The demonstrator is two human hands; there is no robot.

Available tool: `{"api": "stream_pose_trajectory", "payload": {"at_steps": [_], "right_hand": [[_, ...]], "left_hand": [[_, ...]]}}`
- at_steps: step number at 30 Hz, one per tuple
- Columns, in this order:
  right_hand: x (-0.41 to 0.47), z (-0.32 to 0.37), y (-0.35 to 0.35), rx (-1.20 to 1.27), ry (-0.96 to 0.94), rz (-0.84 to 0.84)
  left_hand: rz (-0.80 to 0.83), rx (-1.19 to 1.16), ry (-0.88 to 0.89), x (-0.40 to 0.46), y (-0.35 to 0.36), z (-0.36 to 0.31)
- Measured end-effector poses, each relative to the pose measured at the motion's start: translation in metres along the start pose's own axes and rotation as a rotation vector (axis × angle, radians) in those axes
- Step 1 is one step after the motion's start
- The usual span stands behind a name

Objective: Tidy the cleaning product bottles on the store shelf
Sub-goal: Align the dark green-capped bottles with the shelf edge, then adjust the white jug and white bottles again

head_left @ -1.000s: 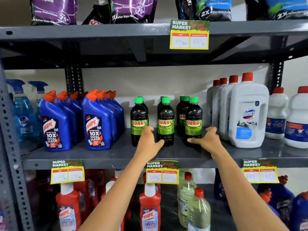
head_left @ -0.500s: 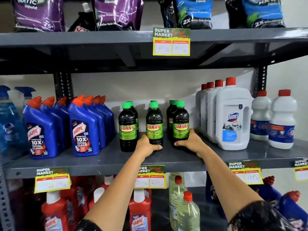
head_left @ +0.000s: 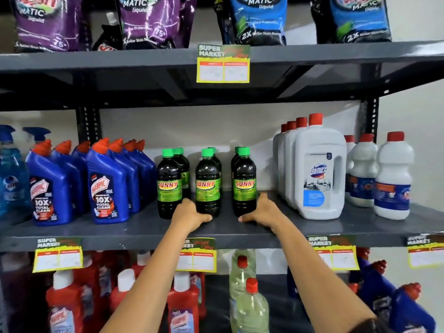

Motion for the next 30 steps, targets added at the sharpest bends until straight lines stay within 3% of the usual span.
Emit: {"api": "stream_pose_trajectory", "payload": {"at_steps": [3,5,7,12,16,19,22,25,30], "right_hand": [[-0.015,-0.012,-0.021,-0.115,-0.093,0.021],[-0.025,-0.024,-0.044,-0.135,-0.151,0.026],[-0.033,-0.039,-0.073,-0.15,-0.183,-0.002],[-0.044,-0.091,-0.155,-0.188,-0.17,-0.144],[-0.049,-0.137,-0.224,-0.131,-0.093,-0.45],[-0.049,-0.173,-0.265,-0.134,0.024,-0.638],[-0.036,-0.196,-0.282,-0.086,0.132,-0.457],[-0.021,-0.196,-0.286,-0.013,0.105,-0.22],[-0.016,-0.205,-0.286,0.024,0.073,-0.26]], "left_hand": [[-0.246,0.149,0.052,-0.036,0.002,-0.025],[-0.264,0.088,0.184,-0.054,0.021,-0.059],[-0.127,-0.072,0.268,-0.063,0.049,-0.094],[0.333,-0.412,0.182,-0.074,0.12,-0.164],[0.424,-0.606,0.213,-0.064,0.147,-0.194],[0.42,-0.607,0.251,-0.054,0.16,-0.202],[0.402,-0.61,0.235,-0.046,0.166,-0.203],[0.407,-0.605,0.226,-0.039,0.168,-0.198],[0.434,-0.626,0.217,-0.039,0.171,-0.198]]}}
Point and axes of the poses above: each hand's wrist, its own x-axis towards the middle knuckle, its own y-axis out of the palm, z = x × y, the point moved 5 cm from there along x, towards the middle knuckle, and after that the axes turned 2 degrees about -z, right-handed, at the moved point
